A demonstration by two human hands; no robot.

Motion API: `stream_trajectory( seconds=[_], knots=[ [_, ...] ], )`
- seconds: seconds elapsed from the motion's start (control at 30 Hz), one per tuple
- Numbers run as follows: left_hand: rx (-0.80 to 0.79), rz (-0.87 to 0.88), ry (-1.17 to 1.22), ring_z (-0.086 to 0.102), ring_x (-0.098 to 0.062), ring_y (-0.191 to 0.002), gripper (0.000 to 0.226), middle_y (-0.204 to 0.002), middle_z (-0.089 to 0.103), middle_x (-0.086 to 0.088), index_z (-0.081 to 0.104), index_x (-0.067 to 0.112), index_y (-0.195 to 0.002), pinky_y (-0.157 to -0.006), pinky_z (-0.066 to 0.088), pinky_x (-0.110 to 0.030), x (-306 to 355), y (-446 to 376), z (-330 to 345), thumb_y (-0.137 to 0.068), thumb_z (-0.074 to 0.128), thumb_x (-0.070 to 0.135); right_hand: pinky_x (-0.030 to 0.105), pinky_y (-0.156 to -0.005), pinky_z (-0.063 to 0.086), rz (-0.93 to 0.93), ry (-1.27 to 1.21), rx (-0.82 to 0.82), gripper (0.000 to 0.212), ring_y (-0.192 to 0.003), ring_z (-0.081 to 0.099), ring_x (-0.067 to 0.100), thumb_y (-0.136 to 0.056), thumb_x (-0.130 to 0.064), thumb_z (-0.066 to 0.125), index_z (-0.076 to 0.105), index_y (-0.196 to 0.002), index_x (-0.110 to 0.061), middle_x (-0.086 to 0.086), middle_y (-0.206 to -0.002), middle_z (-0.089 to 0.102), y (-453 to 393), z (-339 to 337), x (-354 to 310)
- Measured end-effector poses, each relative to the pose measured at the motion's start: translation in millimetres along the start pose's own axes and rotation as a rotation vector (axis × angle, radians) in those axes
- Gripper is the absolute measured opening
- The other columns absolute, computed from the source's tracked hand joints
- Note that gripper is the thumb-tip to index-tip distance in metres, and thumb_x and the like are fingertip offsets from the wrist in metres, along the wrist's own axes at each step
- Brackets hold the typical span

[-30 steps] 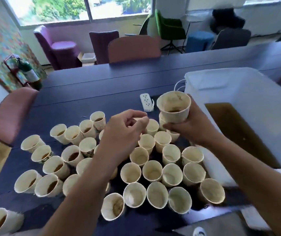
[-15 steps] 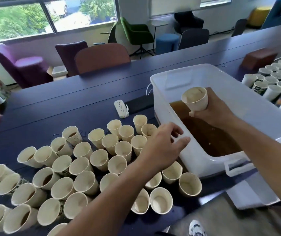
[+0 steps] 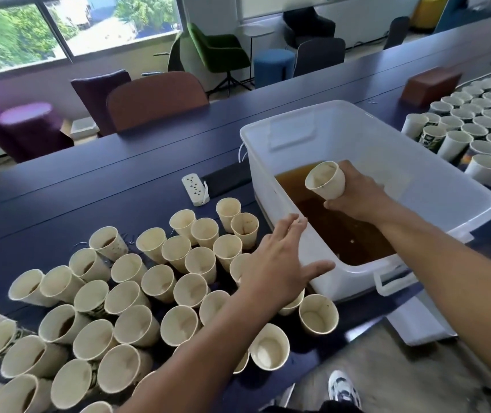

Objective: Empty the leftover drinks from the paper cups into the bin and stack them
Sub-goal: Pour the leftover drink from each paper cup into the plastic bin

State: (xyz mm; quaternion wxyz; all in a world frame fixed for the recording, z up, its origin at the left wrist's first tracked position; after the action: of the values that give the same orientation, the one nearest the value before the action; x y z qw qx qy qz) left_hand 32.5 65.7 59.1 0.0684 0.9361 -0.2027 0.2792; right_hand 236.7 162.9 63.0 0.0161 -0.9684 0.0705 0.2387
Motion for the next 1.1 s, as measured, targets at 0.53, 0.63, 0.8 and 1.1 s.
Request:
stream_trajectory(
  seconds=[0.53,0.63,0.8,1.1],
  knots=[
    [-0.036,-0.030,-0.133,0.045,-0.017,-0.139,0.087,-0.164,0.012,0.023,0.022,0.032,-0.159,-0.096,0.052,-0.041,5.3,0.1,-4.1,-0.089,0.054,0.072,0.042,-0.086,0.024,-0.003,0.148,-0.007,0.064,-0.112,0.054,0.032,-0.076,-0.022,0.075,0.041,-0.129,-0.029,-0.002,-0.102,0.048,1.0,5.2,-2.7],
    [-0.042,-0.030,-0.147,0.046,-0.018,-0.138,0.087,-0.164,0.012,0.023,0.022,0.031,-0.159,-0.095,0.052,-0.042,5.5,-0.7,-4.7,-0.089,0.054,0.072,0.042,-0.085,0.024,-0.014,0.177,0.010,0.063,-0.111,0.052,0.032,-0.077,-0.021,0.074,0.042,-0.130,-0.028,-0.002,-0.101,0.045,2.6,4.1,-4.4],
    [-0.053,-0.031,-0.160,0.046,-0.019,-0.138,0.088,-0.164,0.012,0.021,0.021,0.031,-0.159,-0.096,0.051,-0.042,5.9,-1.3,-4.4,-0.089,0.054,0.072,0.046,-0.091,0.028,-0.039,0.228,0.047,0.060,-0.110,0.052,0.032,-0.078,-0.020,0.074,0.042,-0.129,-0.026,-0.002,-0.101,0.043,3.5,2.8,-4.8],
    [-0.054,-0.031,-0.152,0.044,-0.018,-0.140,0.088,-0.165,0.012,0.021,0.020,0.032,-0.159,-0.098,0.051,-0.041,4.9,-0.9,-4.2,-0.089,0.054,0.073,0.045,-0.086,0.026,-0.064,0.260,0.091,0.059,-0.109,0.051,0.031,-0.078,-0.020,0.074,0.043,-0.128,-0.028,0.000,-0.100,0.046,2.8,5.3,-3.7]
  ],
)
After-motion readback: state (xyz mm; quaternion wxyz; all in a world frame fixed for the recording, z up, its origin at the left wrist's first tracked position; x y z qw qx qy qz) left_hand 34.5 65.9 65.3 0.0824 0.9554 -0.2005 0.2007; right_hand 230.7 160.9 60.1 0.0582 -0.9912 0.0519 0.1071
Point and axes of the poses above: each hand's wrist, its own y-axis away from the middle knuckle, its own z-axis out of the palm, x = y × z, the point moved 4 cm from there along -y, towards the middle knuckle
